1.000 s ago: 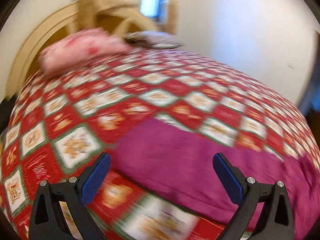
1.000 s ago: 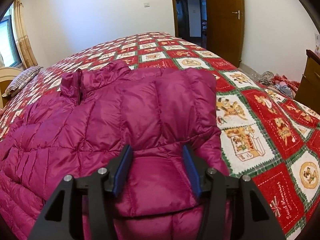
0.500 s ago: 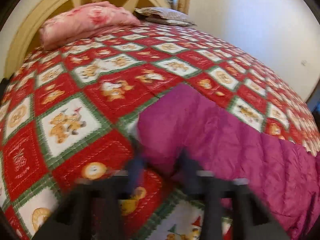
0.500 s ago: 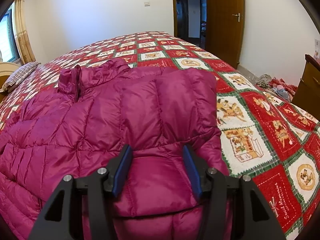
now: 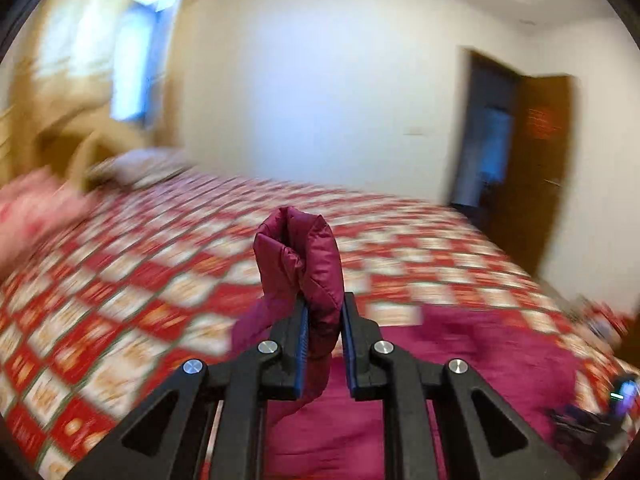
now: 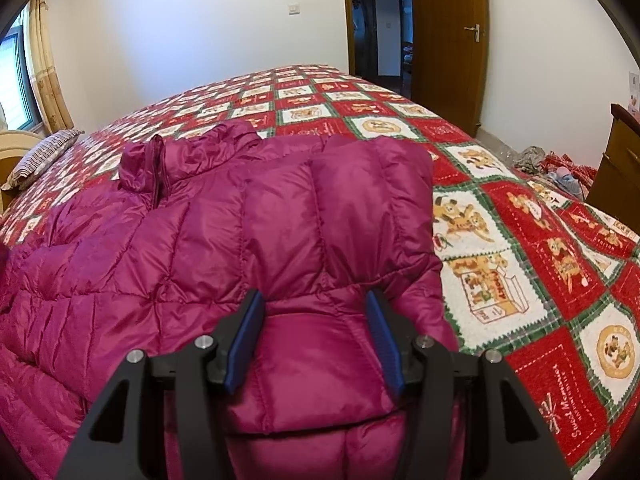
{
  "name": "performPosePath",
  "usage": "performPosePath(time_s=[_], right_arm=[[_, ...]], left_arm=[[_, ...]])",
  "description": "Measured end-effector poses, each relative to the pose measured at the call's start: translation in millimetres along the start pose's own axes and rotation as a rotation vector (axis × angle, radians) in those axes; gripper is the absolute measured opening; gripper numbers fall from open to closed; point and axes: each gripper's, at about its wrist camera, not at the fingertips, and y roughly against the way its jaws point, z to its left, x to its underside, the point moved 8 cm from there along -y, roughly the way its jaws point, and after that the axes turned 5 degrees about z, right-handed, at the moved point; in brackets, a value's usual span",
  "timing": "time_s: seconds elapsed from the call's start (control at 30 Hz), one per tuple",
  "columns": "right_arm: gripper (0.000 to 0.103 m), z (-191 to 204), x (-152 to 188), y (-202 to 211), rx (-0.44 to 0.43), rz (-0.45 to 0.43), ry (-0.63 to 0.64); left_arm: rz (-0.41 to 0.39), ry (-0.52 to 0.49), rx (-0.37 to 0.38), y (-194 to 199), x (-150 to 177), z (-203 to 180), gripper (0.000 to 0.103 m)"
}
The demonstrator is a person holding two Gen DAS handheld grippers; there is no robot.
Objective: Fold large clothes
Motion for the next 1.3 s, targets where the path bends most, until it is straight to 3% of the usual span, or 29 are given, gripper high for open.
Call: performPosePath(time_s=[0.07,0.2,0.3,0.43,0.53,0.7,0.77,0.83,1.03,1.17,1.23,1.3], right_arm=[[0.056,-0.4,-0.4,-0.1,-0.008,-0.002,-0.005],[0.056,-1.6,-0.6,0.1,-0.025,-0.007,-0.018],[0.056,-3.8,-0.4,0.7,-0.05,-0.011,-0.037],[0.056,-7.3,-0.8,1.5,-0.086,-0.018,-0.065],[0.056,-7.7,-1.2,1.3,-0.097,-0.02,-0.073],[0.056,-7.1,-2.4,1.1,-0.102,-0.02,-0.078],[0.056,-7.4,-2.4,0.9,-0.103,-0.02,-0.079],[0.057,-7.2,-2.2,0.8,-0.105,-0.02,-0.078],[0.058,-10.8,3.2,19.2,-0.112,-0.007,-0.094],[0.06,3.1,-2.3,74.8,-0.131,-0.125,-0.041],[0.077,18.2,-11.9,90.7,-0.156,-0.15,-0.008],[0.084,38.2,-25.2,92.6,-0.178,-0.147,0.013]], left_arm=[[0.002,-0.063,0.117,0.3,2.0,-62.8,0.015],[0.058,-0.142,0.261,-11.3,30.7,-147.1,0.015],[0.132,-0.218,0.284,-27.7,72.4,-189.2,0.015],[0.332,-0.278,0.307,-63.8,130.4,-208.7,0.016],[0.411,-0.282,0.319,-67.3,158.3,-206.6,0.018],[0.428,-0.331,0.361,-34.9,170.3,-204.8,0.028],[0.42,-0.351,0.367,-18.7,178.0,-204.9,0.043],[0.404,-0.36,0.348,-4.1,182.4,-197.6,0.052],[0.384,-0.251,0.333,21.1,175.0,-144.1,0.052],[0.357,-0.169,0.251,13.7,156.1,-93.5,0.052],[0.349,-0.151,0.204,5.2,145.4,-75.5,0.052],[0.336,-0.145,0.162,0.3,136.1,-64.8,0.052]])
